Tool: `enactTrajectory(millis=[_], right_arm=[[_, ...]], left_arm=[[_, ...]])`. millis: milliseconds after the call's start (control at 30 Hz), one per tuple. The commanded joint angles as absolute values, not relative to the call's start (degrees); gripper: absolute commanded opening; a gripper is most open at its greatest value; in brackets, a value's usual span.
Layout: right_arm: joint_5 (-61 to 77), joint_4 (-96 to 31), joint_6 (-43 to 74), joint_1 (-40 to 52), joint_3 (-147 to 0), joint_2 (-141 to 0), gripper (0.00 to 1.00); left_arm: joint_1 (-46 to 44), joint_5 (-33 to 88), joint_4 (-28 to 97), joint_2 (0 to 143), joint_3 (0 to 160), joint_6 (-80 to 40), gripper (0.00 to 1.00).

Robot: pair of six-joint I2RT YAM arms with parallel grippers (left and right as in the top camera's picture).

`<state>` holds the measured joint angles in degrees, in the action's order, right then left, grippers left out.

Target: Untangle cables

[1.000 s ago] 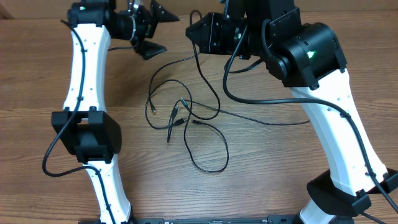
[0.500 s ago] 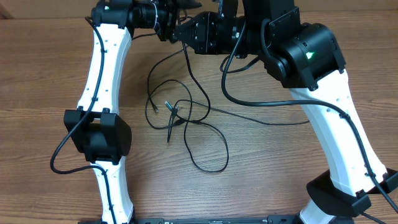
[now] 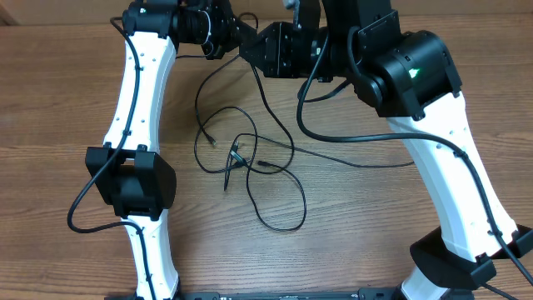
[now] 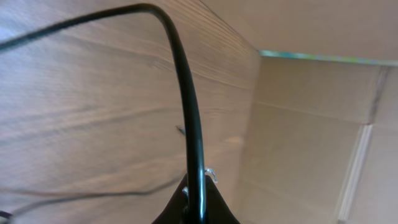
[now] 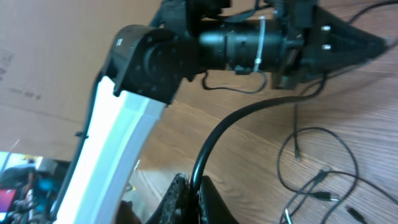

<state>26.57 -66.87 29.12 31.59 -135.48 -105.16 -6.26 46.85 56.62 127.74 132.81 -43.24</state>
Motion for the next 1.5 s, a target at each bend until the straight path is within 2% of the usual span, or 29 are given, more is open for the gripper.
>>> enactTrajectory(millis=[0,167,367,500,633,767,1033,1133,1300,1467], right_arm=[[21.04,-68.45,28.01,31.75,-136.09,-105.14,0.16],[11.07,-73.63,27.16,31.75,-136.09,-105.14,0.45],[1.52,-79.75,27.16,31.75,-136.09,-105.16,0.7],[-2.24,-83.35,27.14,31.75,-136.09,-105.54,0.84],[-4.8,-85.76,26.52,31.75,-136.09,-106.37,0.93],[-5.52,-86.26,26.52,31.73,-136.07,-107.04,0.97],[-5.52,-86.83,26.52,31.73,-136.07,-107.48,1.0],[-5.54,-87.57,26.37,31.73,-136.09,-107.48,1.0],[-5.63,-88.2,25.19,31.35,-136.09,-107.48,1.0],[-5.52,-88.23,25.23,28.93,-136.09,-107.48,1.0]], left_arm=[[-5.87,40.84,56.71,126.37,133.36,-34.41,0.04],[-5.17,39.66,54.26,120.73,134.17,-34.24,0.04],[-4.99,39.62,49.54,109.45,134.98,-34.24,0.04],[-5.08,40.82,46.33,101.78,134.98,-35.4,0.04],[-5.56,51.44,40.99,96.9,134.98,-41.17,0.04],[-5.65,56.6,36.97,93.95,134.98,-44.45,0.04],[-5.63,51.96,37.36,91.85,134.96,-42.39,0.04],[-5.65,49.89,41.85,91.9,134.96,-40.84,0.04],[-7.09,46.04,57.47,92.23,134.78,-37.17,0.04],[-11.31,46.48,64.64,92.79,134.74,-37.76,0.04]])
